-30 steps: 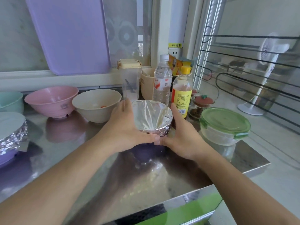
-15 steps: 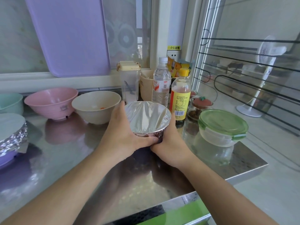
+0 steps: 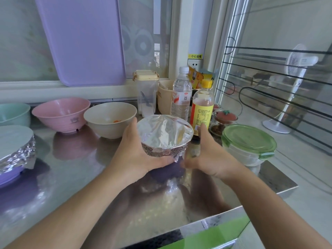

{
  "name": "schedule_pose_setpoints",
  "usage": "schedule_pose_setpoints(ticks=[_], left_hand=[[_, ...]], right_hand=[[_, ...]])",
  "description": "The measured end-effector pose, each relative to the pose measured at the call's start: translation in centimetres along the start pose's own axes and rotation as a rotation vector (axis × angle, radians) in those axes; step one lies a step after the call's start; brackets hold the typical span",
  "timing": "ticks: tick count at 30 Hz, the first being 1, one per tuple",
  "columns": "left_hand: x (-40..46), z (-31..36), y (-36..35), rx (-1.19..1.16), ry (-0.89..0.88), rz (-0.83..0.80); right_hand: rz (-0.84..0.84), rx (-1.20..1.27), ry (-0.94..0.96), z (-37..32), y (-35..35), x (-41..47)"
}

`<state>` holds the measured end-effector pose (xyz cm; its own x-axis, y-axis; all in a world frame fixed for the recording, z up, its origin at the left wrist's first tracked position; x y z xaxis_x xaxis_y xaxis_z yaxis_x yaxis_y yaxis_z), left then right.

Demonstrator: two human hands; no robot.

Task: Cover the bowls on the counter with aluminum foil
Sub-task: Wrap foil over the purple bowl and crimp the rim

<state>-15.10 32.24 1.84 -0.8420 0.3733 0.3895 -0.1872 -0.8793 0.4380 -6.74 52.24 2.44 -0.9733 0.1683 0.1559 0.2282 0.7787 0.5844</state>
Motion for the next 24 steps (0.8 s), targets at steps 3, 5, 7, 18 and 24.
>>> schedule_pose_setpoints(ticks=[3, 5, 7, 18, 24], left_hand=[[-0.3, 0.2, -0.1, -0.098, 0.049, -0.006], [-0.5, 0.2, -0.3, -0.151, 0.073, -0.012], [-0.4, 0.0, -0.6, -0.167, 0.087, -0.036], [-0.2, -0.9, -1.1, -0.189, 0.096, -0.138], [0.1, -1.2, -1.3, -0.144, 0.116, -0.174]], right_hand=[[-0.087, 0.139, 0.038, -1.0, 0.0, 0.4], [-0.145, 0.216, 0.057, -1.3, -0.6, 0.7], [-0.141, 0.248, 0.078, -1.1, -1.1, 1.0], [-0.035, 0.190, 0.091, 0.2, -1.2, 1.8], [-0.007, 0.164, 0.084, 0.2, -1.0, 2.2]])
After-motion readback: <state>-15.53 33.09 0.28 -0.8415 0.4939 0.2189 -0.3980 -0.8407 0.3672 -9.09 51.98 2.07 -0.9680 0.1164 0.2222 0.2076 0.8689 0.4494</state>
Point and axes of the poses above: each hand's wrist, its own x-axis towards the middle knuckle, its own y-axis out of the back of the hand, z = x × y, the point moved 7 cm from there along x, towards the middle knuckle, and after that the axes turned 3 degrees about -x, right-handed, at the moved point
